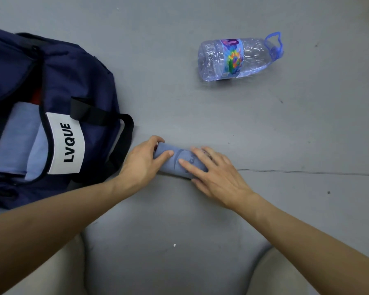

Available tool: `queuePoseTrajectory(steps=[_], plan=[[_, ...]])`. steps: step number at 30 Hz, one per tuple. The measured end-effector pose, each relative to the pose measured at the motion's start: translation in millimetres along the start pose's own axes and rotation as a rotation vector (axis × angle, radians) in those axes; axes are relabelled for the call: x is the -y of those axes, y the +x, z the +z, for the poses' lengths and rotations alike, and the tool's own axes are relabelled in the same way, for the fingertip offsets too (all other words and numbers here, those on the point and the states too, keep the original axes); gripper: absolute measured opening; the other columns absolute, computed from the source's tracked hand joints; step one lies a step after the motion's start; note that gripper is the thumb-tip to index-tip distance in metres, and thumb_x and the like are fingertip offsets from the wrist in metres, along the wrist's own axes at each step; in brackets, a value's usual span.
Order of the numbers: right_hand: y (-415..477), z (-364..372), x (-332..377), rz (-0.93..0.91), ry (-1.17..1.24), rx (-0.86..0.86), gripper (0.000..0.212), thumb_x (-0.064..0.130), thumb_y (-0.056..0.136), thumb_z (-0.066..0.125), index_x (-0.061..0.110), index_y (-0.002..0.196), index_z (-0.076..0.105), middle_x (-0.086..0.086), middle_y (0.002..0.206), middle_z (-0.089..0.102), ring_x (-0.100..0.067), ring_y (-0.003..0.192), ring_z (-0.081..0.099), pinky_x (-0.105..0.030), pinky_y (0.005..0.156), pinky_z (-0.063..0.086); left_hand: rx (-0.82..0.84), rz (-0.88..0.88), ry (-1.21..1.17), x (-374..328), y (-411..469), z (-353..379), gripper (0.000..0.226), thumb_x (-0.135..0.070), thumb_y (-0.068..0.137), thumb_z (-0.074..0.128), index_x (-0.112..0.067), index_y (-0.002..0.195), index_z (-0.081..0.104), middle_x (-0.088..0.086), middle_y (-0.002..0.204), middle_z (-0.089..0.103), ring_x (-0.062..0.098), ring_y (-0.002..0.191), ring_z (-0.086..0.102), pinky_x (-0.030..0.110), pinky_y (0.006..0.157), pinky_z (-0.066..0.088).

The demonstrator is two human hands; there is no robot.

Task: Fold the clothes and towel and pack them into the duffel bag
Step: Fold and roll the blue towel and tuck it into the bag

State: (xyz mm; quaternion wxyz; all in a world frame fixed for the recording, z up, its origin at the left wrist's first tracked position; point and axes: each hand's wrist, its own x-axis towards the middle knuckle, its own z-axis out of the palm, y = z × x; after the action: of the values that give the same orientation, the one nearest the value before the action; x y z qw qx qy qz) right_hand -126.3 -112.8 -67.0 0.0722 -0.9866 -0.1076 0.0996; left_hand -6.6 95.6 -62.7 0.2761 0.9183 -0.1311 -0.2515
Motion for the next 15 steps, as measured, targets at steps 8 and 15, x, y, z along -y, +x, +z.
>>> queuePoseTrajectory(steps=[8,15], plan=[[3,-7,16,0.128,0.235,0.177,0.073,0.057,0.097,0.046,0.035,0.159,0.015,-0.006,0.154,0.032,-0.031,0.121,0.045,-0.041,0.098,0.046,-0.032,-0.043,0.072,11,-28,-6,0.050,-0.059,0.100,0.033,-0.044,0.147,0.030,-0.011,0.108,0.061,0.027,0.103,0.063,0.041,0.088,0.044],[6,-1,28,0.292,0.818,0.234,0.070,0.036,0.098,0.057,0.046,0.156,0.017,0.003,0.141,0.043,-0.017,0.110,0.056,-0.036,0.103,0.045,0.228,0.061,-0.223,0,-33,14,0.063,-0.045,0.100,0.040,-0.063,0.150,0.005,0.003,0.111,0.059,0.021,0.091,0.058,0.044,0.097,0.048]])
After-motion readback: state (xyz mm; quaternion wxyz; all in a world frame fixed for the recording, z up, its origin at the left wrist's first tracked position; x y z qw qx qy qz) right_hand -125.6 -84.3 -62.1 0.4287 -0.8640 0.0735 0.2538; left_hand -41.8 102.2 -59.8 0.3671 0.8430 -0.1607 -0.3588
